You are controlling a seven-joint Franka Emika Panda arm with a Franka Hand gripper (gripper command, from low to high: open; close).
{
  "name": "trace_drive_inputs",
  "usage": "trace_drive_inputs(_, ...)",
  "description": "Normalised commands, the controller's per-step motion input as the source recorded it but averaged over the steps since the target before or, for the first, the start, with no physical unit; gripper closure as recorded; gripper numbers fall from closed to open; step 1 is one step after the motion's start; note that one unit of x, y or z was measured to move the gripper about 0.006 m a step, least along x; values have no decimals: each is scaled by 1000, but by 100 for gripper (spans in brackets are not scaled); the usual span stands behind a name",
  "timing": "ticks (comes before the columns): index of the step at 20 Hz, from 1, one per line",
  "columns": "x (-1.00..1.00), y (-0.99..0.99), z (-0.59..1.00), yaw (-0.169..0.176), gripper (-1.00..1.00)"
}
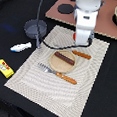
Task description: Interact with the objects in diverse but meaningful ways.
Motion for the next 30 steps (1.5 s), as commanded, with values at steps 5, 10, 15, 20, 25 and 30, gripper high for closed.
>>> trace_drive_inputs(5,157,-799,221,-25,100)
trace_drive_inputs(10,86,-890,-5,-18,100)
trace_drive_inputs(15,11,-965,-41,-9,100)
trace_drive_inputs(20,3,-892,-19,-50,100)
trace_drive_inputs(25,0,-594,-186,-57,100)
trace_drive_inputs(30,0,-116,-350,-5,100)
